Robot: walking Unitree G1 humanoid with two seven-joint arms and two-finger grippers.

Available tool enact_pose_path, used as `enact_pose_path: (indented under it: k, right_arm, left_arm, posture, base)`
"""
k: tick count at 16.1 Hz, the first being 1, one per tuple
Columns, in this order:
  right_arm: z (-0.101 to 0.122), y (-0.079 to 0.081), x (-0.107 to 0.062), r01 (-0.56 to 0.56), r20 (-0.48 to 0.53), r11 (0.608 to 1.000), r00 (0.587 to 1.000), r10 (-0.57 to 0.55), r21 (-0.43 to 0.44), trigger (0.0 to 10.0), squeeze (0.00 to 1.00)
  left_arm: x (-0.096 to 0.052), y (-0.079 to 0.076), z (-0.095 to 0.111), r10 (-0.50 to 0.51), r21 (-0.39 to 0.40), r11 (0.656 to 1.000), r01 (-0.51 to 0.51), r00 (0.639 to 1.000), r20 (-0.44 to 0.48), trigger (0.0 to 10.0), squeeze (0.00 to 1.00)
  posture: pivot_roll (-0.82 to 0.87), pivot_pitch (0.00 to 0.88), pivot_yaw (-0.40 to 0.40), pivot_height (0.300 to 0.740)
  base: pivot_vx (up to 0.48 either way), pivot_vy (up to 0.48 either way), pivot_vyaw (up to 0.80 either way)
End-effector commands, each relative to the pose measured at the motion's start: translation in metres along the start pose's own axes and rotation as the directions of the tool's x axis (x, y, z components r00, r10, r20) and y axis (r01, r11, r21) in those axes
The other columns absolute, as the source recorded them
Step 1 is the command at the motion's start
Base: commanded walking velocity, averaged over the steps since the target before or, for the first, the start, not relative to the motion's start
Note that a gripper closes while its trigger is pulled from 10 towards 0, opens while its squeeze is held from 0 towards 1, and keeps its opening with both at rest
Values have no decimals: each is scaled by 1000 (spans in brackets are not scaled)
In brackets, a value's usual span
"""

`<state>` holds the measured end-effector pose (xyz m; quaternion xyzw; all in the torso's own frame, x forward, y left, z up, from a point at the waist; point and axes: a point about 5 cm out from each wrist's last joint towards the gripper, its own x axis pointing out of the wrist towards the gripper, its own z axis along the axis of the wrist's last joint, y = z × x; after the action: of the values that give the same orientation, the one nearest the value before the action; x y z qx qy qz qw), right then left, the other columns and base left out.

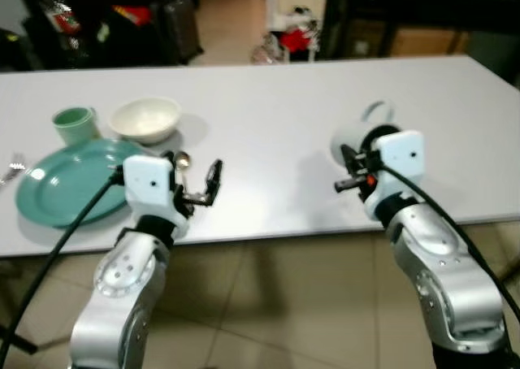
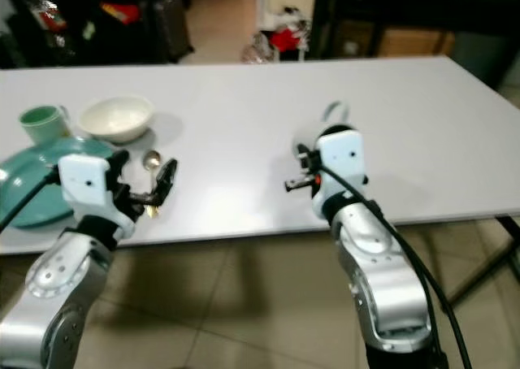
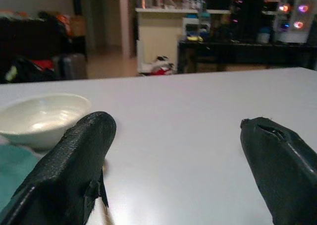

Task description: Setting the table

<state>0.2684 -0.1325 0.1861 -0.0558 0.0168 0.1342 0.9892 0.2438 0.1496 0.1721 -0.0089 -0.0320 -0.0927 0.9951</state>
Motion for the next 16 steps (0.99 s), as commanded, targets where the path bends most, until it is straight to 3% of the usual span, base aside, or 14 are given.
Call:
enact_pose_path:
  k: [1,8,16]
  right_arm:
    - [6,5,-1,-22,21,1000,1000,22,-3,10000,0]
    - [7,5,0,-56,7,998,998,56,-30,10000,0]
    - [3,9,22,-242,-36,968,970,240,-70,10000,0]
  left_arm:
    - [1,5,-1,12,2,1000,-12,1000,-5,10000,0]
    - [-2,5,-3,21,-3,1000,-21,1000,-7,10000,0]
    - [-28,11,-4,106,38,994,-105,994,-24,10000,0]
  posture:
    - [-94,0,13,740]
    - [-92,0,1,740]
    - [18,0,-85,740]
  base:
    - [382,0,0]
    - [384,0,0]
    - [385,0,0]
